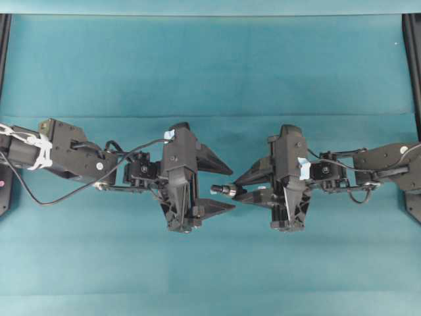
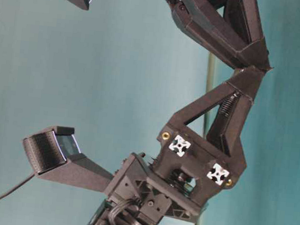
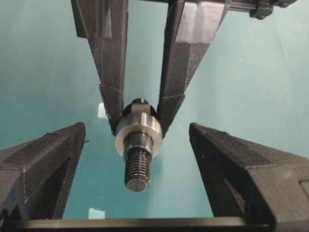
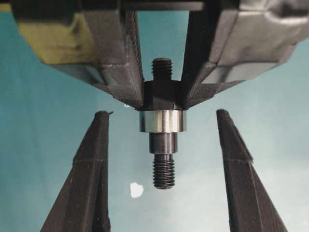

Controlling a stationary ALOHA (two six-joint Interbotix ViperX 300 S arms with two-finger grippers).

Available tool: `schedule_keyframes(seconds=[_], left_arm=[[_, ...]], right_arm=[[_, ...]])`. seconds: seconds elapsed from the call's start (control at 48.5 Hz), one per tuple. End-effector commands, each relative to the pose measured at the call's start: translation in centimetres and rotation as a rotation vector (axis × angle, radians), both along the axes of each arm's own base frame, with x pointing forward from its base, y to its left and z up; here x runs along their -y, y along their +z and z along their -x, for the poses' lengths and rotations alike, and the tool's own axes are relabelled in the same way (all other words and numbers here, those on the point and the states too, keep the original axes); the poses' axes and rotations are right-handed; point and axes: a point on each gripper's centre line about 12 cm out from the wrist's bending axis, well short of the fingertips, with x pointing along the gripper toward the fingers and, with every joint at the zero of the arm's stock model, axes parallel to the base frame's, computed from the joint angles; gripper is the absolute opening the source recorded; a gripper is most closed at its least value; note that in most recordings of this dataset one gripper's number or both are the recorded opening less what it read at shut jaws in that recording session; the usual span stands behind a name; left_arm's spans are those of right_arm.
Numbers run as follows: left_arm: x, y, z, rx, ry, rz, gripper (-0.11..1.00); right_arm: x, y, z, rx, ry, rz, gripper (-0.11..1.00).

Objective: Insert the washer onto the shaft with both hands.

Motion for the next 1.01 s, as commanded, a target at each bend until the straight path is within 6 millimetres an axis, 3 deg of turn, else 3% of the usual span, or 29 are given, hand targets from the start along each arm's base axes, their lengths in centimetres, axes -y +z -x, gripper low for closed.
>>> schedule_keyframes(seconds=[0.0,0.659,0.989], left_arm=[[0.0,1.4,0.2,0.025,0.000,0.000,0.93],[-0.3,3.1,8.1,-0.079,-0.001,-0.010,0.92],[-0.4,3.8,8.9,-0.059,-0.002,-0.010,0.92]], right_arm=[[-0.2,0.9,-0.3,0.030,-0.001,-0.012,0.00],[-0.7,0.5,0.4,-0.002,0.015,-0.010,0.00],[-0.7,0.5,0.4,-0.001,0.015,-0.010,0.00]])
